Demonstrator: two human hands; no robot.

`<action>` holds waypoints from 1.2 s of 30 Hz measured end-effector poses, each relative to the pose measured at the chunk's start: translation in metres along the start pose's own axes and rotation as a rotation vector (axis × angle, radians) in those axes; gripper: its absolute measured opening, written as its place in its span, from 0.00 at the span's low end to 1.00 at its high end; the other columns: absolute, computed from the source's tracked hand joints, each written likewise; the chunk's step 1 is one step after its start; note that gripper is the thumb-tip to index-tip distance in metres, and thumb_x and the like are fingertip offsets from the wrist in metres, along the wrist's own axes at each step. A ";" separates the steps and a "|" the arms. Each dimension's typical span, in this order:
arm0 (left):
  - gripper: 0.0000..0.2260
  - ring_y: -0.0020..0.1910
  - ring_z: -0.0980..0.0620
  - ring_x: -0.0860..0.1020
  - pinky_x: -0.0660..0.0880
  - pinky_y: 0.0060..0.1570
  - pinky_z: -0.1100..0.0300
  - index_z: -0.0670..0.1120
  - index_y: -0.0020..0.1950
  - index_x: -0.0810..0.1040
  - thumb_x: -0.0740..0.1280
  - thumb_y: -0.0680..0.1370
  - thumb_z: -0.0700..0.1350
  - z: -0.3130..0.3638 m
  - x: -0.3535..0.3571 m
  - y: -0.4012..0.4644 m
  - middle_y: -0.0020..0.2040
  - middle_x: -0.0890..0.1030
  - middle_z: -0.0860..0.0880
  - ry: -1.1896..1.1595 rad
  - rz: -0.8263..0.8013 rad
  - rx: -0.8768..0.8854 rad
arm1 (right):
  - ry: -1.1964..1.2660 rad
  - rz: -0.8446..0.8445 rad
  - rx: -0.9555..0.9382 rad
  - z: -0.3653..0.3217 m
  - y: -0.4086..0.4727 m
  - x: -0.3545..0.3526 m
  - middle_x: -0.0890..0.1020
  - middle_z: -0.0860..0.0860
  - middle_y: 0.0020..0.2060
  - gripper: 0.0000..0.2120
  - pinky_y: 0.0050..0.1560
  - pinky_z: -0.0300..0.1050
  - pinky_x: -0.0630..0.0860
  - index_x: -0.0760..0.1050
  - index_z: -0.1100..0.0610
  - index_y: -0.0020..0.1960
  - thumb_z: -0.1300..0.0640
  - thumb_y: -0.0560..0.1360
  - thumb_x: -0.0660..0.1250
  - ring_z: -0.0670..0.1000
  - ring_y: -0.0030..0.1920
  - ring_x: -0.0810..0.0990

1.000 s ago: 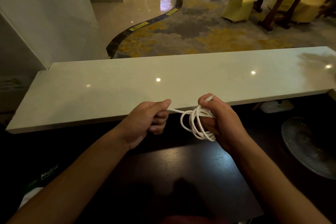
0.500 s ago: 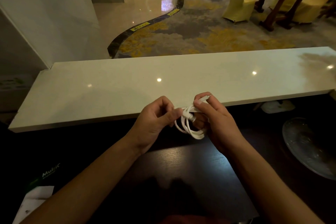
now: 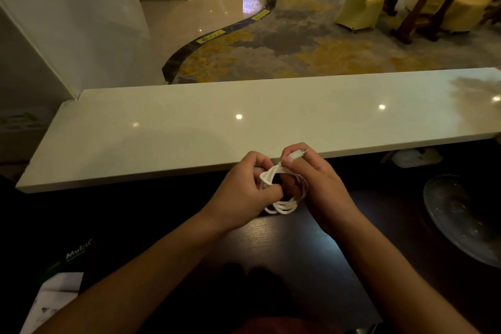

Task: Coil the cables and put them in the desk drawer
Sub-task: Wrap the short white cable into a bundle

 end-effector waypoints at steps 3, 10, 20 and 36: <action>0.08 0.35 0.53 0.81 0.79 0.37 0.55 0.48 0.50 0.78 0.72 0.73 0.43 -0.001 -0.005 0.002 0.37 0.84 0.50 0.308 0.140 0.155 | -0.018 -0.034 -0.023 0.001 0.000 0.006 0.69 0.58 0.34 0.05 0.33 0.46 0.62 0.76 0.55 0.45 0.57 0.79 0.65 0.52 0.32 0.65; 0.14 0.28 0.58 0.71 0.67 0.31 0.60 0.45 0.35 0.80 0.74 0.75 0.52 0.000 -0.017 0.007 0.30 0.78 0.45 0.432 -0.087 0.179 | 0.081 -0.048 0.020 0.003 -0.001 0.002 0.71 0.50 0.28 0.06 0.31 0.42 0.63 0.74 0.57 0.44 0.61 0.80 0.63 0.49 0.29 0.66; 0.15 0.33 0.46 0.75 0.73 0.43 0.57 0.40 0.56 0.79 0.55 0.83 0.44 0.013 -0.038 0.000 0.31 0.74 0.48 0.238 -0.534 0.127 | 0.268 -0.096 0.062 -0.002 0.005 -0.011 0.65 0.53 0.21 0.03 0.27 0.45 0.49 0.73 0.59 0.43 0.60 0.75 0.63 0.46 0.17 0.56; 0.16 0.28 0.52 0.74 0.64 0.31 0.68 0.53 0.36 0.78 0.69 0.75 0.63 0.023 -0.039 -0.002 0.27 0.73 0.56 0.700 -0.376 0.433 | -0.068 -0.137 0.068 -0.008 0.000 -0.008 0.76 0.61 0.27 0.10 0.25 0.38 0.62 0.77 0.58 0.42 0.62 0.81 0.62 0.53 0.25 0.68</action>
Point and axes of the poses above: each hand's wrist, its own y-axis towards the middle knuckle, its own x-axis out of the palm, z = x × y, the point moved 3 cm from there along y, towards the middle knuckle
